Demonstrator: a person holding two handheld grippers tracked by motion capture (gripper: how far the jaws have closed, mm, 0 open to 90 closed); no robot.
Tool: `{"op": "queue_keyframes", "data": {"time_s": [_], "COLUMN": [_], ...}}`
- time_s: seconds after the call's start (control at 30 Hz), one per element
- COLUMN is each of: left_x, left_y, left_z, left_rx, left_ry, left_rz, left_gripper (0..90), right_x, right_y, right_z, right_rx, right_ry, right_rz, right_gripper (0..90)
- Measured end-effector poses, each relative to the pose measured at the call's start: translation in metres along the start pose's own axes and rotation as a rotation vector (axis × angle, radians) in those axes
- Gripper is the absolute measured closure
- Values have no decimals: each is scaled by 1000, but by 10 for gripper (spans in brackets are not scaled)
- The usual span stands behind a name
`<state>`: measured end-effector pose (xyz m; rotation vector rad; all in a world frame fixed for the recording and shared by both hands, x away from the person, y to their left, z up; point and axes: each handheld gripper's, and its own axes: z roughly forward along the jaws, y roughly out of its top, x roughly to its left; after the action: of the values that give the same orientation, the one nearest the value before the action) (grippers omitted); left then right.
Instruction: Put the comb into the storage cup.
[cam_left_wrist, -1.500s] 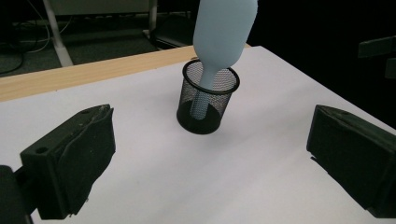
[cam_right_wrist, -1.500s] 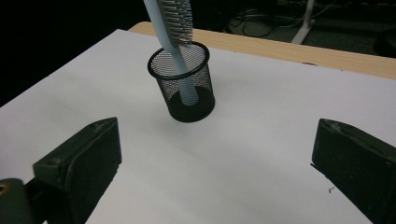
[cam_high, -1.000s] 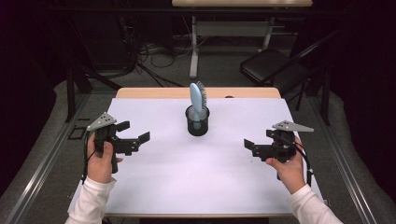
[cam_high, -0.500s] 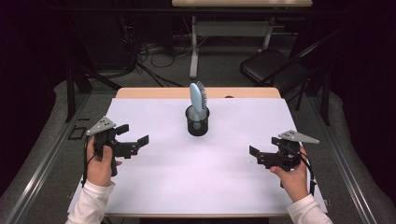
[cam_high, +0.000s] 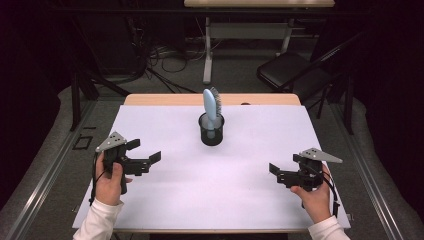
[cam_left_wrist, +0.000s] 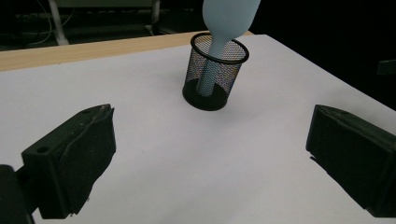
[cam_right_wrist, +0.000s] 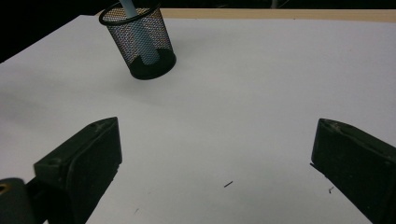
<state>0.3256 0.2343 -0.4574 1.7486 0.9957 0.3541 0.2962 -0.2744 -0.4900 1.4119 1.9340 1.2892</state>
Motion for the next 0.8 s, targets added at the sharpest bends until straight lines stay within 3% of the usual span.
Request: {"op": "queue_keyframes", "data": {"time_s": [0.23, 0.8], "left_x": [-1, 3], "left_y": [-7, -17], "left_z": [3, 6], "left_rx": [-6, -25], "left_ry": [-6, 2], "left_rz": [6, 7], "left_gripper": [19, 21], "right_x": [1, 1], "right_y": [-6, -16], "right_z": [1, 8], "right_rx": [-26, -11], "right_ry": [3, 20], "right_rz": [-11, 5], "right_gripper": [14, 15]}}
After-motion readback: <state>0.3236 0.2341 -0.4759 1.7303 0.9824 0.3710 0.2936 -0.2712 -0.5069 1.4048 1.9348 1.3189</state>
